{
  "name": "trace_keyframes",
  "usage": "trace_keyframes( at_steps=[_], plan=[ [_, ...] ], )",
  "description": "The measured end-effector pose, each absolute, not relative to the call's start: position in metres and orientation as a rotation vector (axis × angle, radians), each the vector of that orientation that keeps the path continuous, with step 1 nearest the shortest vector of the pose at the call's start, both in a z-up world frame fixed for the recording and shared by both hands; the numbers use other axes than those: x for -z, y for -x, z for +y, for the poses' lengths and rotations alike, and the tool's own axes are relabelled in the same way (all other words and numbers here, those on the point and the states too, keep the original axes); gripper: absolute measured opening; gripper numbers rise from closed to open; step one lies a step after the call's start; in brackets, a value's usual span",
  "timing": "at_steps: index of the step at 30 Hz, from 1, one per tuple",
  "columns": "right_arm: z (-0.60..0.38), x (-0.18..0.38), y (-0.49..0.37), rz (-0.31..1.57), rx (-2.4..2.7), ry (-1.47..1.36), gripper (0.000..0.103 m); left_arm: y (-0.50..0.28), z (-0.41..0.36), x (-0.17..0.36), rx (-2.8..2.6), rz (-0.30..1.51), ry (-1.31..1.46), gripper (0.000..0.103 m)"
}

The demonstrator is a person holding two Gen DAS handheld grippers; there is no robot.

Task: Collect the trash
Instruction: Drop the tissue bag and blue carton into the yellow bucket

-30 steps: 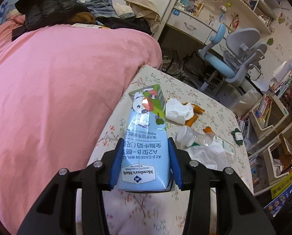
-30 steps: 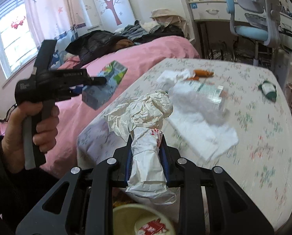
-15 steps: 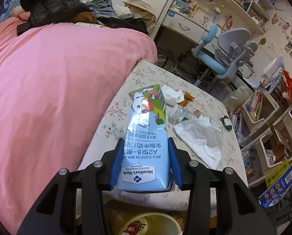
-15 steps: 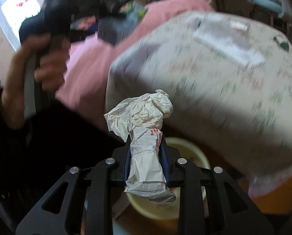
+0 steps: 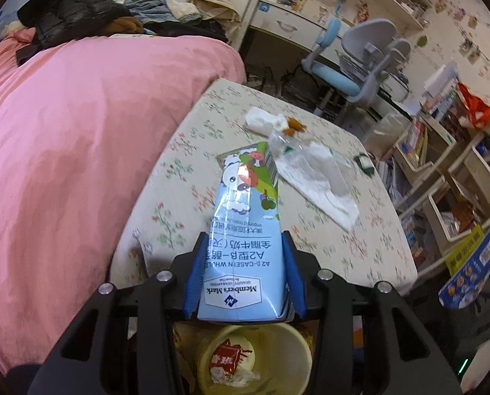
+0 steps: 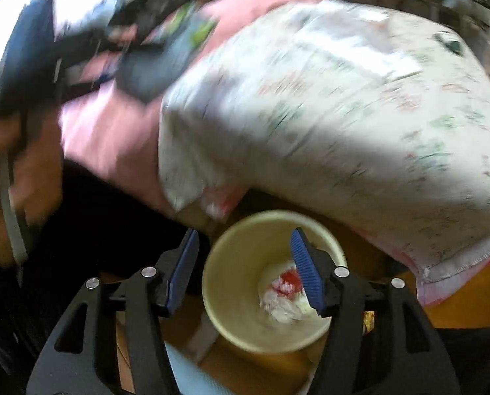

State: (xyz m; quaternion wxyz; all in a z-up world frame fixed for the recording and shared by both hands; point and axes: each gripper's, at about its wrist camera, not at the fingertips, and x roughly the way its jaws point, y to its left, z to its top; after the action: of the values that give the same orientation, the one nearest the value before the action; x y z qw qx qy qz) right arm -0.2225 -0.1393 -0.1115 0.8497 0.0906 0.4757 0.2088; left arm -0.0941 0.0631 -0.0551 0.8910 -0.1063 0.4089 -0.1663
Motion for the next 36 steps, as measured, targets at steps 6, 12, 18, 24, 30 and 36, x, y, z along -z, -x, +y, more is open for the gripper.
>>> trace_keyframes(
  at_steps=[6, 12, 18, 24, 30, 36],
  plan=[
    [-0.175, 0.086, 0.219, 0.835, -0.328, -0.323, 0.061, 0.131, 0.047, 0.065, 0.428, 0.904, 0.166, 0.043],
    [-0.191, 0.071, 0.222, 0.751, -0.288, -0.360, 0.065, 0.168, 0.019, 0.094, 0.522, 1.086, 0.074, 0.044],
    [-0.201, 0.068, 0.226, 0.746, -0.282, -0.378, 0.067, 0.187, -0.007, 0.111, 0.531, 1.152, -0.116, 0.058],
    [-0.199, 0.070, 0.226, 0.749, -0.272, -0.369, 0.068, 0.179, 0.015, 0.092, 0.461, 1.023, -0.012, 0.070],
    [-0.195, 0.072, 0.227, 0.739, -0.267, -0.342, 0.068, 0.152, 0.040, 0.050, 0.312, 0.806, 0.074, 0.085],
    [-0.193, 0.074, 0.226, 0.734, -0.248, -0.331, 0.068, 0.104, 0.052, 0.020, 0.217, 0.700, 0.134, 0.089]
  ],
)
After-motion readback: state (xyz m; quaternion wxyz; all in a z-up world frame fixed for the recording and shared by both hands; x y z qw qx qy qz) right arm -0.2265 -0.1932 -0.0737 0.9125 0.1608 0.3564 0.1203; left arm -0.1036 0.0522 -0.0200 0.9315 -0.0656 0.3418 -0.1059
